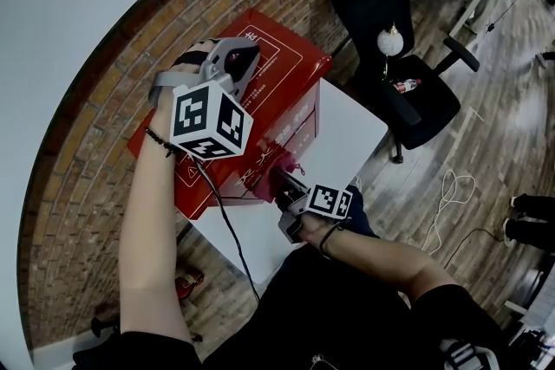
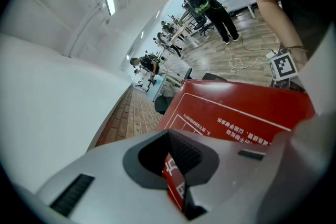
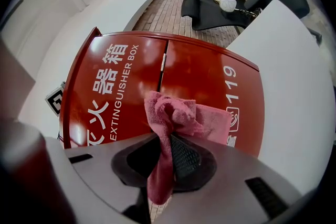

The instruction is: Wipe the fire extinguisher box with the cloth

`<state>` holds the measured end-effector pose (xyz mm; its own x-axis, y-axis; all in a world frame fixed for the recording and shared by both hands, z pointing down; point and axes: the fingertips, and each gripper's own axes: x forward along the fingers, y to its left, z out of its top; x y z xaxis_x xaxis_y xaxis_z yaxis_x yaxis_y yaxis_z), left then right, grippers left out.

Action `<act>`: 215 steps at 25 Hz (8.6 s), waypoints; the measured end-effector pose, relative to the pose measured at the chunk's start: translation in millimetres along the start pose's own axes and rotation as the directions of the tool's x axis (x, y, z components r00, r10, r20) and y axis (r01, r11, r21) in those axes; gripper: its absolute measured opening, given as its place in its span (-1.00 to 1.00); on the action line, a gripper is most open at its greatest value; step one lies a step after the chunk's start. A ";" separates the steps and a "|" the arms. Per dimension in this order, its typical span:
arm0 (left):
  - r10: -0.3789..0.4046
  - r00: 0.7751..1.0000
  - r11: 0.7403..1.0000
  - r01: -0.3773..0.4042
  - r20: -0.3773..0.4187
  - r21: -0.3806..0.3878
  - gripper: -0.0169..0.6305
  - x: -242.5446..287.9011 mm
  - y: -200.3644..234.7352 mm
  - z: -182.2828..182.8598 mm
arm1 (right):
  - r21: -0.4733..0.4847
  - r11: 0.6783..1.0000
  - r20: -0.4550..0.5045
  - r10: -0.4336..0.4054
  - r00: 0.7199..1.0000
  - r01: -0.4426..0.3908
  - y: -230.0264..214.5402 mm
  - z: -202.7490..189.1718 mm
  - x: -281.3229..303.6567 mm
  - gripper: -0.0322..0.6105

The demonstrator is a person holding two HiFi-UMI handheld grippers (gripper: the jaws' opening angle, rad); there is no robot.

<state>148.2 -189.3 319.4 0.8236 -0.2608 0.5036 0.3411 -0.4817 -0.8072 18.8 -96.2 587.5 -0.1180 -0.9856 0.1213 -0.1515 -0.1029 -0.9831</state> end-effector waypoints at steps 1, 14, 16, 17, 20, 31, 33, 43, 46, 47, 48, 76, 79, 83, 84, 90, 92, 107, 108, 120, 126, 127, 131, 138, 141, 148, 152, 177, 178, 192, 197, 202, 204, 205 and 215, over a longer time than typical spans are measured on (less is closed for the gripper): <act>0.000 1.000 1.000 0.000 0.000 0.000 -0.86 0.3 0.1 0.0 | 0.000 1.000 0.000 0.000 1.000 0.000 -1.1 0.2 0.5 -0.70; -0.001 1.000 1.000 0.001 -0.001 0.001 -0.86 0.1 0.2 0.1 | 0.020 0.998 -0.003 -0.061 0.998 0.061 -31.0 -4.0 2.7 -0.70; -0.001 1.000 1.000 0.001 -0.002 0.000 -0.86 0.2 0.0 0.0 | 0.023 0.997 -0.005 -0.072 0.997 0.072 -37.1 -4.9 3.2 -0.70; -0.001 1.000 1.000 0.001 -0.002 0.000 -0.86 0.2 0.0 -0.2 | 0.026 0.997 -0.005 -0.077 0.997 0.077 -40.2 -5.2 3.5 -0.70; -0.001 1.000 1.000 0.001 -0.001 -0.001 -0.86 0.2 0.2 -0.3 | 0.036 0.995 -0.006 -0.095 0.995 0.096 -50.5 -6.4 4.4 -0.70; 0.005 1.000 1.000 -0.005 0.000 -0.001 -0.86 -0.4 0.2 -0.4 | 0.038 0.989 -0.008 -0.145 0.989 0.145 -91.9 -9.2 8.2 -0.70; 0.004 1.000 1.000 -0.004 0.000 0.000 -0.86 -0.3 0.4 0.1 | 0.045 0.986 -0.011 -0.159 0.987 0.159 -97.1 -10.1 8.2 -0.70; 0.005 1.000 1.000 -0.005 0.001 0.000 -0.86 0.1 -0.1 -0.2 | 0.026 0.978 -0.012 -0.207 0.978 0.208 -133.2 -11.3 13.1 -0.70; 0.003 1.000 1.000 -0.003 0.001 0.000 -0.86 0.5 0.3 -0.2 | 0.022 0.973 -0.020 -0.230 0.973 0.230 -138.8 -12.5 12.7 -0.70; 0.003 1.000 1.000 -0.003 0.000 0.000 -0.86 0.8 0.3 -0.3 | 0.019 0.972 -0.020 -0.232 0.973 0.232 -140.9 -12.8 13.3 -0.70; 0.003 1.000 1.000 -0.003 0.000 0.000 -0.86 0.9 0.4 -0.4 | 0.018 0.972 -0.020 -0.234 0.972 0.234 -143.2 -13.0 13.8 -0.70; -0.030 1.000 0.999 0.030 0.007 0.013 -0.87 1.1 -4.1 0.9 | -0.008 0.955 -0.074 -0.297 0.952 0.297 -182.7 -9.1 19.3 -0.70; -0.036 0.999 0.999 0.035 0.017 0.020 -0.87 0.3 -5.8 1.5 | -0.008 0.955 -0.084 -0.296 0.952 0.296 -183.5 -9.7 19.3 -0.70; -0.041 0.999 0.999 0.040 0.025 0.022 -0.87 0.6 -6.4 2.0 | -0.005 0.954 -0.073 -0.299 0.952 0.299 -186.5 -8.6 19.7 -0.70; -0.042 0.999 0.999 0.041 0.025 0.022 -0.87 0.7 -6.6 2.0 | -0.004 0.954 -0.069 -0.299 0.952 0.299 -187.5 -8.8 19.6 -0.70; -0.046 0.999 0.999 0.046 0.022 0.020 -0.87 0.5 -7.1 2.1 | 0.012 0.950 -0.033 -0.313 0.949 0.313 -196.5 -13.0 19.5 -0.70; -0.044 0.999 0.999 0.044 0.019 0.016 -0.87 0.3 -6.7 1.3 | 0.039 0.947 -0.029 -0.318 0.948 0.319 -199.6 -15.1 18.7 -0.70; -0.047 0.999 0.999 0.046 0.021 0.020 -0.87 0.1 -6.3 2.3 | 0.033 0.916 0.044 -0.402 0.915 0.401 -246.6 -20.1 22.7 -0.70; -0.047 0.999 0.999 0.047 0.022 0.020 -0.87 0.4 -6.5 2.3 | 0.033 0.916 0.048 -0.402 0.915 0.400 -247.5 -20.9 22.9 -0.70; -0.047 0.999 0.999 0.047 0.021 0.018 -0.87 0.1 -6.5 2.3 | 0.062 0.918 0.034 -0.394 0.918 0.392 -250.8 -57.7 24.4 -0.70; -0.046 0.999 0.999 0.046 0.022 0.018 -0.87 -0.1 -6.9 2.0 | 0.084 0.920 0.021 -0.385 0.923 0.382 -245.8 -87.9 25.3 -0.70; -0.046 0.999 0.999 0.046 0.022 0.018 -0.87 -0.1 -6.9 2.0 | 0.090 0.921 0.019 -0.383 0.924 0.380 -245.0 -92.3 25.5 -0.70; -0.049 0.999 0.999 0.048 0.024 0.019 -0.87 0.5 -7.5 2.5 | 0.106 0.921 0.023 -0.379 0.925 0.375 -244.3 -103.2 25.1 -0.70; -0.048 0.999 0.999 0.047 0.024 0.017 -0.87 0.5 -7.1 2.2 | 0.127 0.918 0.033 -0.382 0.924 0.375 -241.9 -108.1 25.1 -0.70; -0.047 0.999 0.999 0.047 0.023 0.015 -0.87 0.3 -7.0 2.1 | 0.142 0.925 0.033 -0.361 0.932 0.354 -235.1 -110.3 24.7 -0.70; -0.051 0.998 0.999 0.051 0.025 0.017 -0.87 0.8 -7.3 2.3 | 0.177 0.942 0.047 -0.298 0.953 0.285 -213.1 -108.4 23.4 -0.70; -0.051 0.998 0.999 0.050 0.025 0.017 -0.87 0.7 -7.5 2.1 | 0.182 0.948 0.064 -0.277 0.959 0.262 -200.1 -105.7 22.2 -0.70; -0.053 0.998 0.999 0.052 0.025 0.016 -0.87 1.3 -7.6 2.0 | 0.223 0.972 0.132 -0.105 0.986 0.073 -106.7 -94.3 13.9 -0.70; -0.053 0.998 0.998 0.053 0.025 0.017 -0.87 1.3 -7.6 2.1 | 0.228 0.971 0.135 -0.099 0.986 0.067 -102.0 -94.0 13.5 -0.70; -0.052 0.998 0.998 0.052 0.025 0.018 -0.87 0.2 -7.4 2.8 | 0.225 0.974 0.155 -0.002 0.988 -0.033 -35.8 -87.8 6.9 -0.70; -0.053 0.998 0.998 0.053 0.023 0.017 -0.87 0.1 -7.2 2.9 | 0.217 0.974 0.156 0.028 0.987 -0.061 -16.8 -86.4 4.6 -0.70; -0.053 0.998 0.998 0.053 0.024 0.017 -0.87 -0.3 -7.5 2.9 | 0.212 0.974 0.157 0.046 0.987 -0.079 -4.8 -85.7 3.5 -0.70; -0.052 0.998 0.998 0.052 0.025 0.017 -0.87 -0.3 -7.4 2.8 | 0.213 0.973 0.159 0.053 0.986 -0.086 -0.5 -85.2 3.3 -0.70; -0.052 0.998 0.999 0.052 0.025 0.018 -0.87 -0.3 -7.4 2.8 | 0.214 0.973 0.160 0.056 0.985 -0.090 1.7 -84.8 3.2 -0.70; -0.052 0.998 0.999 0.052 0.025 0.017 -0.87 0.1 -7.5 2.8 | 0.200 0.971 0.170 0.094 0.981 -0.128 26.8 -79.7 0.4 -0.70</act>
<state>147.0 -183.4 324.6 0.8157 -0.2143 0.5372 0.3910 -0.4801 -0.7852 -63.5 -88.6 572.1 0.0373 -0.9993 0.0034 0.0641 -0.0010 -0.9979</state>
